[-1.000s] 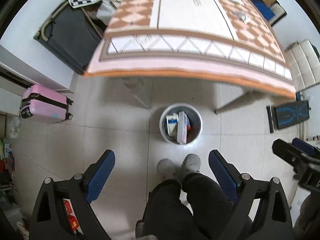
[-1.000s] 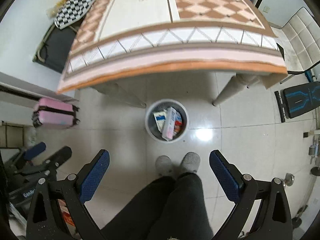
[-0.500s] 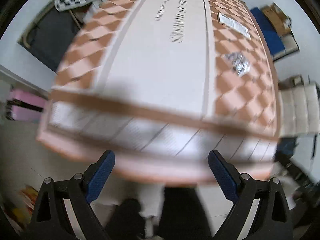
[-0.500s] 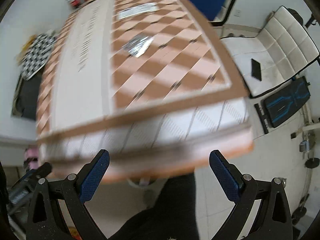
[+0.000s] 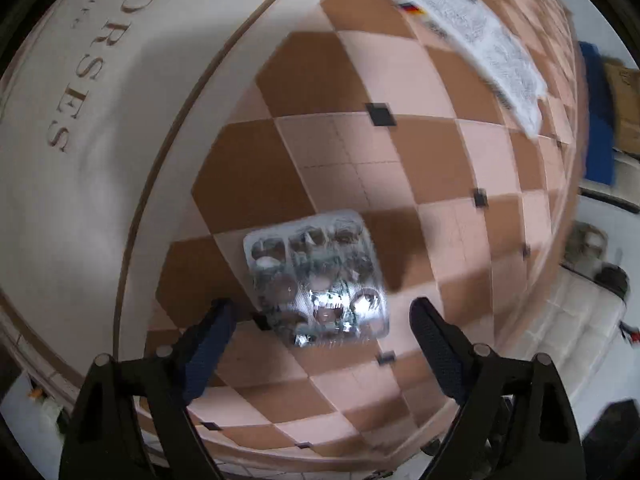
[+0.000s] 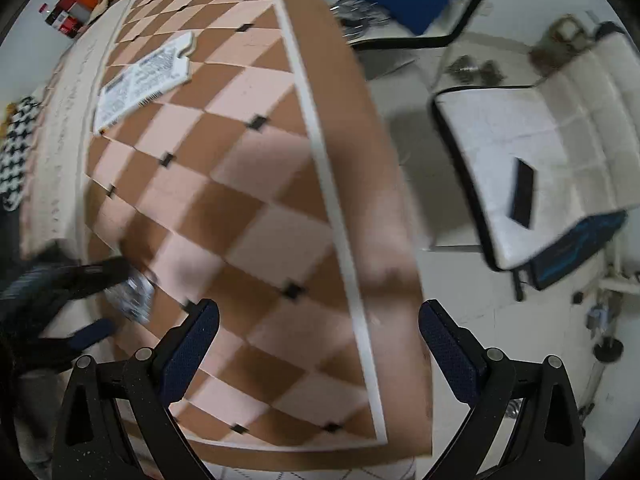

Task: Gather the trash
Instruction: 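Grasp the silver blister pack with the left tool while the right tool grasps the white leaflet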

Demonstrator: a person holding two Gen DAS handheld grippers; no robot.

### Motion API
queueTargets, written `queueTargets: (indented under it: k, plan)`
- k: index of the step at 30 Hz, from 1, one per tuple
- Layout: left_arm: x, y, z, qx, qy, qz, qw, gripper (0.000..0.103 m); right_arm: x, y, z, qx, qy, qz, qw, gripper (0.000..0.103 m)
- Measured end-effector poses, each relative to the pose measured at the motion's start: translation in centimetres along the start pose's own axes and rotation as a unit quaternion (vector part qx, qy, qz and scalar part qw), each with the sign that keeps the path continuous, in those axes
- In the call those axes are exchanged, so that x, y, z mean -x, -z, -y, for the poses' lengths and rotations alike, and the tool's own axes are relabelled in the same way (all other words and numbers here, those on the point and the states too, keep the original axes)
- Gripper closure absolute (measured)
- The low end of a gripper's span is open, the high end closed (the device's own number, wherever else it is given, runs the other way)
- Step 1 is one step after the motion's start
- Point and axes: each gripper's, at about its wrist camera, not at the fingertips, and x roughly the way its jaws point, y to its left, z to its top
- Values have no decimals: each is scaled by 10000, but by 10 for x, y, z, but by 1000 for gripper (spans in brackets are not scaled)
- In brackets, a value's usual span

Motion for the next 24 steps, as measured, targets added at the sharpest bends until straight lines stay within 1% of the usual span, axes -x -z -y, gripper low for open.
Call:
queueTargets:
  k: [1, 2, 4, 6, 8, 9, 10, 11, 12, 14, 15, 17, 18, 19, 20, 23, 24]
  plan:
    - [2, 0, 2, 12, -65, 83, 9999, 38, 1, -14, -1, 83, -112, -77, 9999, 2]
    - [5, 0, 3, 22, -199, 177, 9996, 47, 3, -28, -5, 236, -196, -113, 9995, 2]
    - [13, 1, -2, 87, -345, 376, 9987, 48, 8, -52, -16, 588, -253, -180, 9978, 2]
    - [21, -1, -10, 63, -483, 583, 9971, 48, 14, -80, -40, 1168, -278, -200, 9926, 2]
    - [31, -8, -24, 158, -641, 814, 9945, 48, 16, -103, -68, 1821, -156, -205, 9829, 2]
    - [36, -13, -31, 215, -720, 932, 9928, 48, 16, -112, -87, 2268, -43, -221, 9737, 2]
    - [40, -18, -38, 275, -795, 1033, 9911, 48, 12, -124, -110, 2803, 109, -257, 9595, 2]
    - [44, -26, -47, 362, -900, 1148, 9886, 48, 8, -131, -128, 3197, 253, -288, 9468, 2]
    - [47, -32, -54, 442, -957, 1235, 9867, 48, 0, -139, -150, 3673, 471, -305, 9284, 2]
    - [50, -44, -63, 546, -1022, 1355, 9840, 48, -21, -153, -190, 4514, 869, -393, 8872, 2]
    - [52, -49, -67, 599, -1027, 1408, 9829, 48, -30, -158, -204, 4778, 971, -481, 8717, 2]
    - [54, -57, -72, 660, -1036, 1498, 9811, 48, -48, -168, -234, 5361, 1100, -659, 8343, 2]
    - [55, -61, -75, 681, -1029, 1535, 9804, 48, -52, -170, -242, 5495, 1140, -698, 8247, 2]
    - [55, -63, -77, 693, -1012, 1550, 9803, 48, -60, -174, -252, 5688, 1190, -790, 8100, 2]
    - [55, -67, -80, 725, -996, 1565, 9800, 48, -67, -178, -261, 5823, 1234, -853, 7990, 2]
    - [55, -72, -88, 777, -963, 1581, 9796, 48, -87, -181, -272, 6112, 1398, -1074, 7716, 2]
    - [56, -72, -92, 790, -955, 1590, 9795, 48, -92, -181, -273, 6178, 1421, -1166, 7645, 3]
